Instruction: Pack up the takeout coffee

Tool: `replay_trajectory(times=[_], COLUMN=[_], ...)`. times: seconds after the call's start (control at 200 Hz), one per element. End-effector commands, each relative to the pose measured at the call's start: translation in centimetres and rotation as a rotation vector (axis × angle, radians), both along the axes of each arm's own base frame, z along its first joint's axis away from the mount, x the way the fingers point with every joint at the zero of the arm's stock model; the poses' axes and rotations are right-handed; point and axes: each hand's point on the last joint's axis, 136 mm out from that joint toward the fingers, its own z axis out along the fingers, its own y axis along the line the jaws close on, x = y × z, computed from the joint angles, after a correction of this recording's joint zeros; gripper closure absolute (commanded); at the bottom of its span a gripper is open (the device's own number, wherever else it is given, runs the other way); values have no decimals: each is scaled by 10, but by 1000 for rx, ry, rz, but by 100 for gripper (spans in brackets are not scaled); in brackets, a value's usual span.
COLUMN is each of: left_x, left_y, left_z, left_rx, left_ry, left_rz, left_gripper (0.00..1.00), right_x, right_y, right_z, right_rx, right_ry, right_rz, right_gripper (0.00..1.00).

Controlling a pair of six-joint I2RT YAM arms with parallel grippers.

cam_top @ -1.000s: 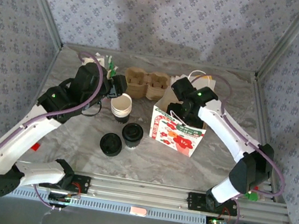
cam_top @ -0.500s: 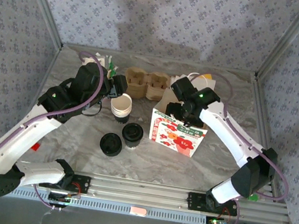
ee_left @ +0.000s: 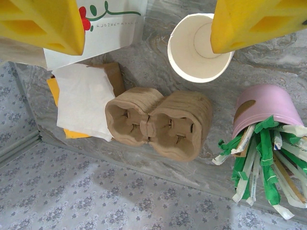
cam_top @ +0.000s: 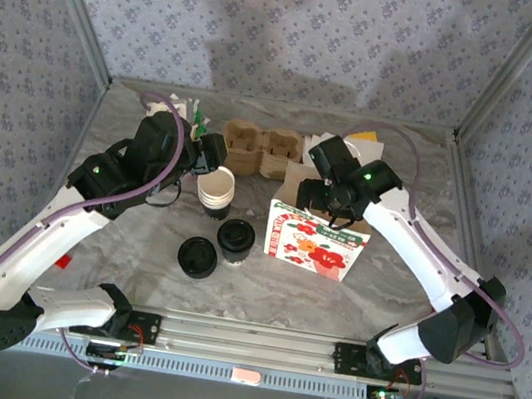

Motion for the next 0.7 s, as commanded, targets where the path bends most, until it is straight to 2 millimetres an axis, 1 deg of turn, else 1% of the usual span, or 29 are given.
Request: replay_trajectory(times=[0.0,0.09,0.22,0.305,0.425,0.545,0.655,0.695], left_x=[0,0,-1,-1,-1,-1,-1,-1], left_y=[0,1,2,0,-1,-1,-1,-1], left_z=[10,10,9,9,9,8,7,6], left_rx=[-10,-6,-6,-8,-6,-2,-1,0], left_ry=[-18,-17,-13,-12,-11,-10,-8,-5], left_rz=[-7,-5,-1,-3,-6,-4,-3,-4], left_gripper=[30,30,30,30,30,30,30,30], right_x=[1,2,5,6,7,7,7,8], right_y=[-2,-2,0,1,1,3,6,7], right_z=[18,20,25,27,31,33,31,30], right_rx=[-1,0,6,8,15,21,20,16], right_ry=[-68,-78,-102,-110,-127,-135,-128,-128], right_rz=[30,40,55,59,61,73,96,108], right_gripper=[11,14,21,26,36,51,70,79])
